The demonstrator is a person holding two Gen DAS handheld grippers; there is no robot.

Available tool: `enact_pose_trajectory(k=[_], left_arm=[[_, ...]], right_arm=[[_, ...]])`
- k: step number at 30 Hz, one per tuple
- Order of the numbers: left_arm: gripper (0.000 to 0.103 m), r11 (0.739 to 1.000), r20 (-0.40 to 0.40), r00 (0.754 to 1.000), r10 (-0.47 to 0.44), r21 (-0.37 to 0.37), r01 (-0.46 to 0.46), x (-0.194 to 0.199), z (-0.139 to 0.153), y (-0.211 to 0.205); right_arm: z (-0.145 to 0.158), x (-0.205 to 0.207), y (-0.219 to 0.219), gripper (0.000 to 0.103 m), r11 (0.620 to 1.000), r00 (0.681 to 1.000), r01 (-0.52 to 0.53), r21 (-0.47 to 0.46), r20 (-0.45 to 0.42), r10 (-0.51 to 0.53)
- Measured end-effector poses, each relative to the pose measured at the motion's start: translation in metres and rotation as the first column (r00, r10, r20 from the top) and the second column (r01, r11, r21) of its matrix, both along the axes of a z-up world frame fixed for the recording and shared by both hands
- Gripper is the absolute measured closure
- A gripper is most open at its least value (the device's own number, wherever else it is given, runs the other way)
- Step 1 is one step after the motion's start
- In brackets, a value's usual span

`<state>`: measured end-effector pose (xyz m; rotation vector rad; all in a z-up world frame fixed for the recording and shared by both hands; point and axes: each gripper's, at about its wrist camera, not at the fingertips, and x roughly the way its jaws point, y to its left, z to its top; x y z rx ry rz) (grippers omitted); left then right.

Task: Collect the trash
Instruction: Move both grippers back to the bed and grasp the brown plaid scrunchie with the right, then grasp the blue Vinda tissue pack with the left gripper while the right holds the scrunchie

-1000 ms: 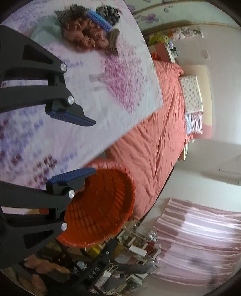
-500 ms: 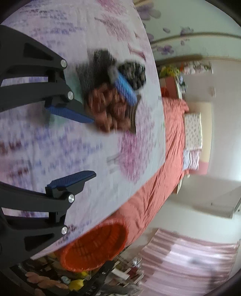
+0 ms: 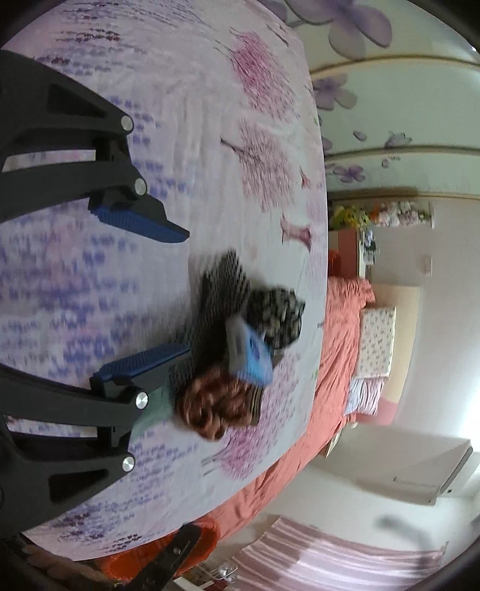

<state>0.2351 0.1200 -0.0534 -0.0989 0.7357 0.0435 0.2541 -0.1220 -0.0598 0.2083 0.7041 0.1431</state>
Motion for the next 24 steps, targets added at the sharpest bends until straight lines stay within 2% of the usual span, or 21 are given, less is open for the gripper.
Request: enact_pose_trajectory(k=[3,5,10,14,17,19,20,23,24], left_arm=[[0.047,1.000,0.002,1.000,0.022,0.000,-0.022,-0.003,0.000,0.013],[0.047,0.999,0.002,0.999,0.040,-0.005,-0.040,-0.005,-0.001,0.023],[0.047,0.997,-0.010,0.997,0.073,-0.024,-0.073,-0.007,-0.007,0.042],[0.047,0.996,-0.024,0.997,0.080,-0.035,-0.081,-0.007,-0.013,0.050],[0.047,0.996,-0.033,0.996,0.077,-0.044,-0.079,-0.006,-0.017,0.052],[0.047,0.996,-0.032,0.997,0.072,-0.044,-0.073,-0.005,-0.018,0.052],[0.047,0.997,-0.033,0.997,0.068,-0.044,-0.069,-0.004,-0.019,0.051],[0.047,0.997,-0.037,0.998,0.059,-0.045,-0.061,0.000,-0.021,0.049],[0.047,0.997,-0.039,0.998,0.056,-0.048,-0.058,0.001,-0.021,0.048]], right_arm=[[-0.004,0.015,0.022,0.069,0.999,0.999,-0.036,0.002,-0.019,0.036],[-0.006,0.028,0.036,0.061,0.999,0.998,-0.047,0.004,-0.032,0.047],[-0.016,0.057,0.061,0.060,0.999,0.996,-0.036,0.013,-0.078,0.037],[-0.024,0.070,0.076,0.060,0.998,0.993,-0.048,-0.027,-0.107,0.045],[-0.033,0.075,0.085,0.060,0.994,0.991,-0.053,-0.092,-0.126,0.041],[-0.040,0.075,0.082,0.061,0.994,0.988,-0.054,-0.098,-0.149,0.039],[-0.041,0.074,0.081,0.063,0.994,0.988,-0.051,-0.093,-0.153,0.037],[-0.040,0.071,0.079,0.081,0.993,0.988,-0.055,-0.109,-0.149,0.038],[-0.040,0.069,0.079,0.084,0.992,0.988,-0.056,-0.116,-0.147,0.038]])
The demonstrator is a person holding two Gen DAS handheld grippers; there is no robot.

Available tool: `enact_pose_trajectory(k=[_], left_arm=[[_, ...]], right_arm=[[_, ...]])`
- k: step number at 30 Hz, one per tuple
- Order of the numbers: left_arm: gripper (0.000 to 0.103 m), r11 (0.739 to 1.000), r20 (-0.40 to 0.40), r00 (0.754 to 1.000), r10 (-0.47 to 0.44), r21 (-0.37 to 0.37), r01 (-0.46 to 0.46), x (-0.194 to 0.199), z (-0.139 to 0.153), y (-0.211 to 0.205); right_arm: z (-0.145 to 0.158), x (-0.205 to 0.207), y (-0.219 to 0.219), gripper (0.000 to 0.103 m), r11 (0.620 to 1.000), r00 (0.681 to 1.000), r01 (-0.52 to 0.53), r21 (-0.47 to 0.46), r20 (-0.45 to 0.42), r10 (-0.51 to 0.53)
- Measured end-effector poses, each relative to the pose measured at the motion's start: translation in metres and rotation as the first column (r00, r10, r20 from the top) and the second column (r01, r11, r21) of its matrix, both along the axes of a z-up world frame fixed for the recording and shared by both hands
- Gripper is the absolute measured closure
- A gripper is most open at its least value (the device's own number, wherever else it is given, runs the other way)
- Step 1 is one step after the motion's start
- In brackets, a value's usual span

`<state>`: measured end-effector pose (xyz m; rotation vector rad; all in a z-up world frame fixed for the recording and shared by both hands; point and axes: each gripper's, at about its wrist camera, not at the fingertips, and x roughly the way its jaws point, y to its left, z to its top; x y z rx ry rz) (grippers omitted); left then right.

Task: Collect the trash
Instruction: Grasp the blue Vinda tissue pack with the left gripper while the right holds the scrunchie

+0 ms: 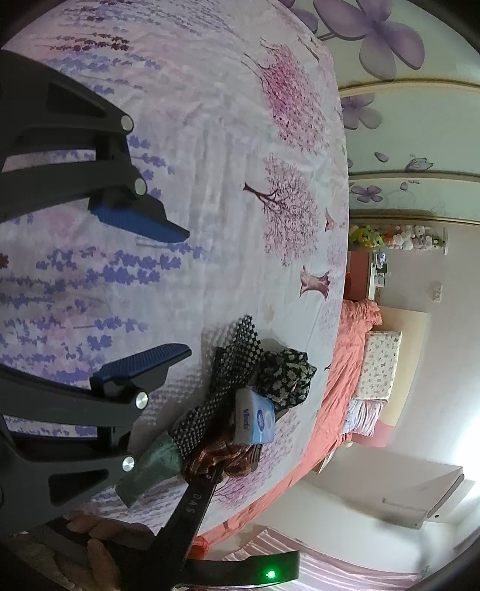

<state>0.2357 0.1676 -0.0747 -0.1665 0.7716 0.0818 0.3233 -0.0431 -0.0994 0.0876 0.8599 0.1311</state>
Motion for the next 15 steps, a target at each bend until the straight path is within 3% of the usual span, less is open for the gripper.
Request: enact_pose_trajectory(k=[6,15], left_arm=[[0.047,1.000,-0.009,1.000,-0.027,-0.008,0.027,0.004,-0.002,-0.012],[0.043,0.997,0.010,0.997,-0.082,-0.012,0.082,0.020,0.009,-0.039]], right_arm=[[0.003,-0.013,-0.019,0.088,0.999,0.999,0.042,-0.015,0.025,-0.041],[0.007,-0.023,-0.089,0.089,0.967,0.970,0.240,-0.082,0.059,-0.235]])
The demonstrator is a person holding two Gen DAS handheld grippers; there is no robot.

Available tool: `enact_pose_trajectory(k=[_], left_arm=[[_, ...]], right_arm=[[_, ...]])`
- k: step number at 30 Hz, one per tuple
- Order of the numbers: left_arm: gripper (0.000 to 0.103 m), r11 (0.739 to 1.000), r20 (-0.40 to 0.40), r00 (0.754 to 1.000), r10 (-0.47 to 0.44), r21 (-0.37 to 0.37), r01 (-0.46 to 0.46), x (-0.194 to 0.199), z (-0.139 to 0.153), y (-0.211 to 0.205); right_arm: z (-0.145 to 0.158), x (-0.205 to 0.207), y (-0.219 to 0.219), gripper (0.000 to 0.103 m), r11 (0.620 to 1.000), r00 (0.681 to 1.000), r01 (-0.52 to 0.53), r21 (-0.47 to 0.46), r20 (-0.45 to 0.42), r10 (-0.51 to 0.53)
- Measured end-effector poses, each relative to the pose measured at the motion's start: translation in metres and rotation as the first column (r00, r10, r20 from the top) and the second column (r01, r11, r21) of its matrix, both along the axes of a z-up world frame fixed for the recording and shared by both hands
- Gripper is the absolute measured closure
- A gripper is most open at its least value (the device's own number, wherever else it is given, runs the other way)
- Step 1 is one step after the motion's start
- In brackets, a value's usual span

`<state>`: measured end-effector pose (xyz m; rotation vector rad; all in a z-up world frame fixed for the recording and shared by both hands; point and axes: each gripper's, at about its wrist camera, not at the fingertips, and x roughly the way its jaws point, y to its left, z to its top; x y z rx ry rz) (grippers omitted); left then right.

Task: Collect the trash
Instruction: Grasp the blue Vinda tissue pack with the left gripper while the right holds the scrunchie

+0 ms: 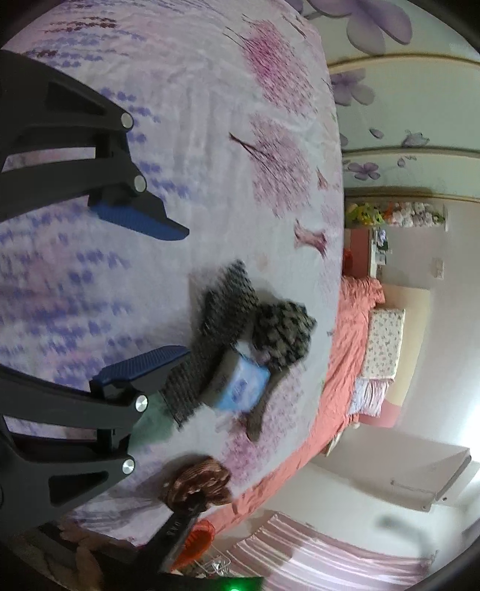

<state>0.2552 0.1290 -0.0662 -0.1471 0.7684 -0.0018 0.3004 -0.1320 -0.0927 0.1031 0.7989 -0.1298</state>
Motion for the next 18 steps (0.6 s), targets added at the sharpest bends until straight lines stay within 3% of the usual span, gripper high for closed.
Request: enact_pose_trajectory(k=[6,18], left_arm=[[0.040,0.996,0.024,0.996,-0.085,0.040,0.084,0.028,0.012,-0.037],[0.040,0.977,-0.078,0.986,-0.145,0.148,0.155,0.081,-0.013,-0.084]], right_arm=[[-0.006,0.001,-0.030,0.089,0.997,0.996,0.079,0.028,-0.042,-0.077],[-0.010,0.001,-0.028,0.086,0.997,0.996,0.065,0.033,-0.061,-0.063]])
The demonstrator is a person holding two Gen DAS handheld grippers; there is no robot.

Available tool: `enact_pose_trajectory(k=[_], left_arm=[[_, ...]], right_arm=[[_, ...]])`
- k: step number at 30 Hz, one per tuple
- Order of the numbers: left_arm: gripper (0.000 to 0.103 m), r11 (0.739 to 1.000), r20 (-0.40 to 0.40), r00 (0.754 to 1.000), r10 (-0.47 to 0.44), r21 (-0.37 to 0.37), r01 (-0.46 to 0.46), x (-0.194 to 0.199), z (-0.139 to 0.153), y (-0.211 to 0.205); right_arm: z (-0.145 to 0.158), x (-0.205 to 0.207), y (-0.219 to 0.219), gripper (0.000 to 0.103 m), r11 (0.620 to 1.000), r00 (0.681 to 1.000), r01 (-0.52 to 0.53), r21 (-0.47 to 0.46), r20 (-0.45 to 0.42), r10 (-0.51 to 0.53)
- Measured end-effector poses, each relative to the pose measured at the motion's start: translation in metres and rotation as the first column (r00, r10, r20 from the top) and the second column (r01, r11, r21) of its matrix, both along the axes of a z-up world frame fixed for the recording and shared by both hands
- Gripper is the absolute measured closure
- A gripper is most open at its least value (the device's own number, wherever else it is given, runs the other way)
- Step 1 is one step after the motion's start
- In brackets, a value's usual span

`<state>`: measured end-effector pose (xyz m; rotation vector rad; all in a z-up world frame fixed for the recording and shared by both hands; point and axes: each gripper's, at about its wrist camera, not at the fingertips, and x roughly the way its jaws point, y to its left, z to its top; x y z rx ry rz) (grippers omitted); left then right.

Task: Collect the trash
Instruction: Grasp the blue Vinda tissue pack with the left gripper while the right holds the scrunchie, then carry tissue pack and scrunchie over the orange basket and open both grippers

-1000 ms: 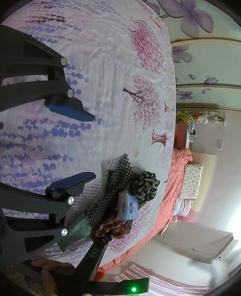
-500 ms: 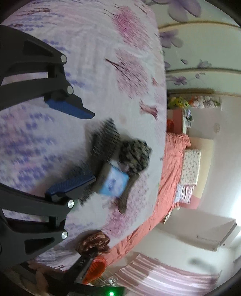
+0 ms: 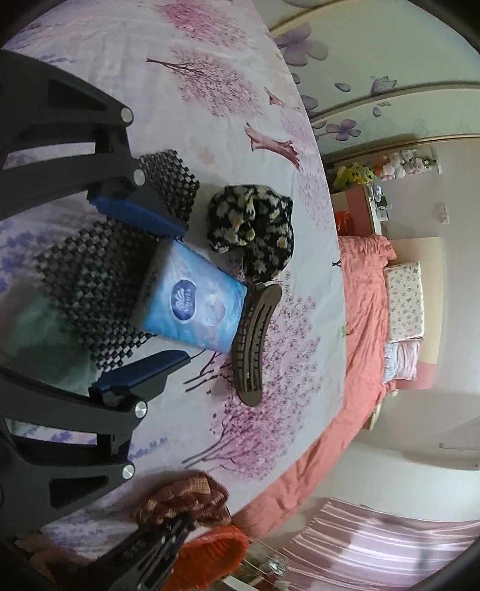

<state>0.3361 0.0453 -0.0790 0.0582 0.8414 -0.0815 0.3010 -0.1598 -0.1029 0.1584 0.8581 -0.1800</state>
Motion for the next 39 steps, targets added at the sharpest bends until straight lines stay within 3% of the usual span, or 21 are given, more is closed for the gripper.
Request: enact_pose_trajectory(k=[7,12,22,28,39], left_arm=[[0.041,1.000,-0.053,0.999,-0.007,0.029,0.008,0.017,-0.014,-0.008],[0.041,1.000,-0.059,0.998,-0.023,-0.002,0.023,0.023,-0.011,-0.010],[0.043,0.998,-0.074,0.997,-0.036,0.042,0.040,0.036,-0.017,-0.025],[0.052,0.999,-0.063,0.997,-0.038,0.020,0.039,0.035,-0.016,-0.024],[0.052,0.999,0.029,0.998,-0.050,-0.019,0.050,-0.003,0.023,-0.015]], right_arm=[[0.000,-0.001,-0.004,0.085,1.000,1.000,-0.002,0.028,0.006,0.002],[0.000,-0.001,-0.006,0.085,0.999,1.000,-0.003,0.041,0.008,0.003],[0.000,-0.001,-0.010,0.085,0.998,1.000,-0.005,0.062,0.013,0.004],[0.000,-0.001,-0.011,0.085,0.998,1.000,-0.005,0.062,0.013,0.004],[0.008,-0.015,-0.026,0.088,0.983,0.997,-0.045,0.176,0.074,0.032]])
